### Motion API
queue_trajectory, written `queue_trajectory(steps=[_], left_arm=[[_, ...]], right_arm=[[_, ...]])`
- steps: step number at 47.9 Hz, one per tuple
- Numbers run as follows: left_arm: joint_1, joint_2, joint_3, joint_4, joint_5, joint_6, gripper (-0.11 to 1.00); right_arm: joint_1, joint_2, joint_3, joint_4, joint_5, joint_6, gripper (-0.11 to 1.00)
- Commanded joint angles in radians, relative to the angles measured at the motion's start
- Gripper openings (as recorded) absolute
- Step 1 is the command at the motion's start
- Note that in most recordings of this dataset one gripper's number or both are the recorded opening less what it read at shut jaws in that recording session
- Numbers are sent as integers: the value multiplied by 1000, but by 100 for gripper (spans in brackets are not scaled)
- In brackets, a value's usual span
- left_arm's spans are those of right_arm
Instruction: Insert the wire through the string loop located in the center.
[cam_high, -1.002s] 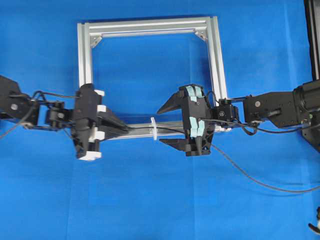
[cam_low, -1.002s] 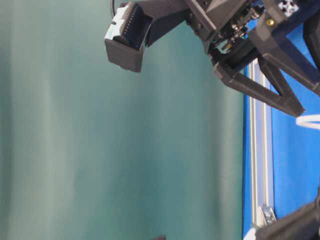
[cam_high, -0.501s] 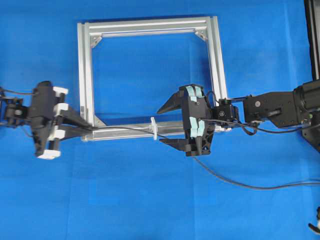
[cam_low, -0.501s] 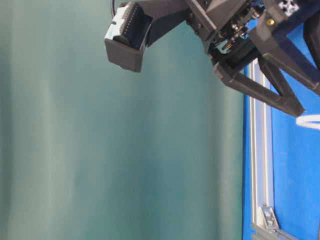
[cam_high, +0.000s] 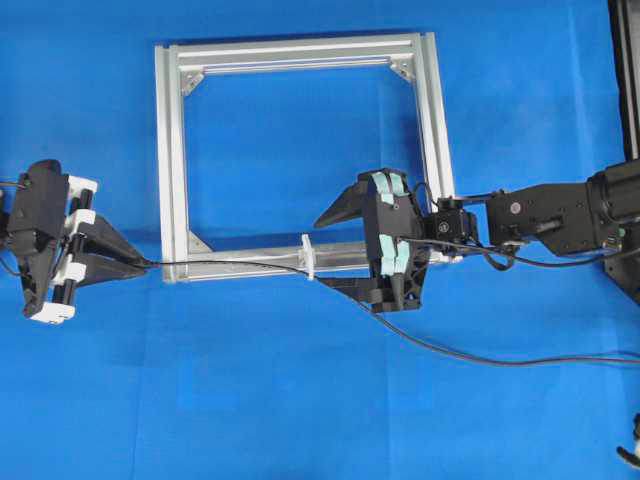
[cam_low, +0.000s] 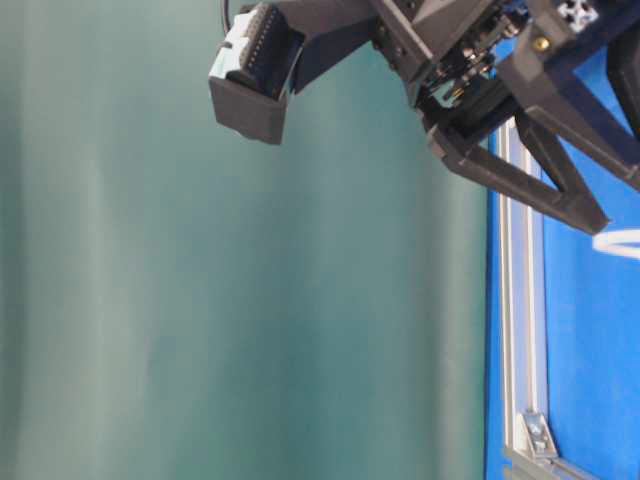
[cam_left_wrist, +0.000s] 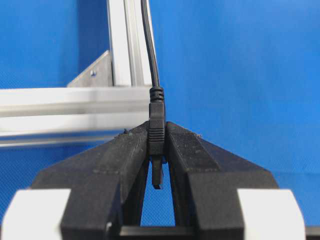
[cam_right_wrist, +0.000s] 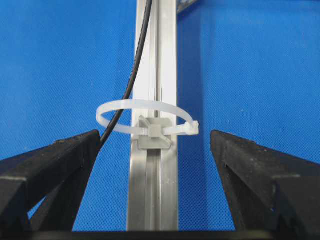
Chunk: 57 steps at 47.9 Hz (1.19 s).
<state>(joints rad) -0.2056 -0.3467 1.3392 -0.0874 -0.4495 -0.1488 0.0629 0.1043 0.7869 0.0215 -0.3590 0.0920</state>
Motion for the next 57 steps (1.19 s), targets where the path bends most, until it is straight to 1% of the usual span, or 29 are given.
queue_trajectory(steps=[1, 8, 14, 19, 28, 29, 34, 39, 42, 44, 45, 57], left_arm=[[-5, 6, -25, 2, 14, -2, 8], [-5, 29, -51, 2, 31, -2, 8], [-5, 44, -63, 2, 48, 0, 8], [-5, 46, -64, 2, 48, 3, 8], [-2, 48, -55, 2, 49, -2, 10], [-2, 46, -54, 2, 49, -2, 12], [-2, 46, -54, -2, 49, -17, 42], [-2, 46, -51, 2, 52, -17, 73], [2, 46, -49, 2, 52, -17, 86], [3, 46, -46, 2, 52, -17, 92], [3, 46, -46, 2, 52, -17, 93], [12, 44, -51, 2, 52, -18, 93]], right_arm=[[2, -12, -18, 0, -3, -2, 96], [2, -17, -18, 0, 0, 0, 96], [3, -37, -20, 0, 26, 0, 96], [3, -63, -18, 0, 55, 0, 96], [2, -71, -18, 2, 55, 2, 96], [3, -71, -18, 2, 55, 2, 96], [3, -71, -18, 2, 55, 2, 96], [3, -71, -18, 2, 60, 2, 96], [3, -71, -15, 2, 60, 2, 96], [3, -71, -14, 2, 61, 2, 96], [3, -71, -14, 2, 61, 2, 96], [3, -71, -15, 2, 61, -3, 96]])
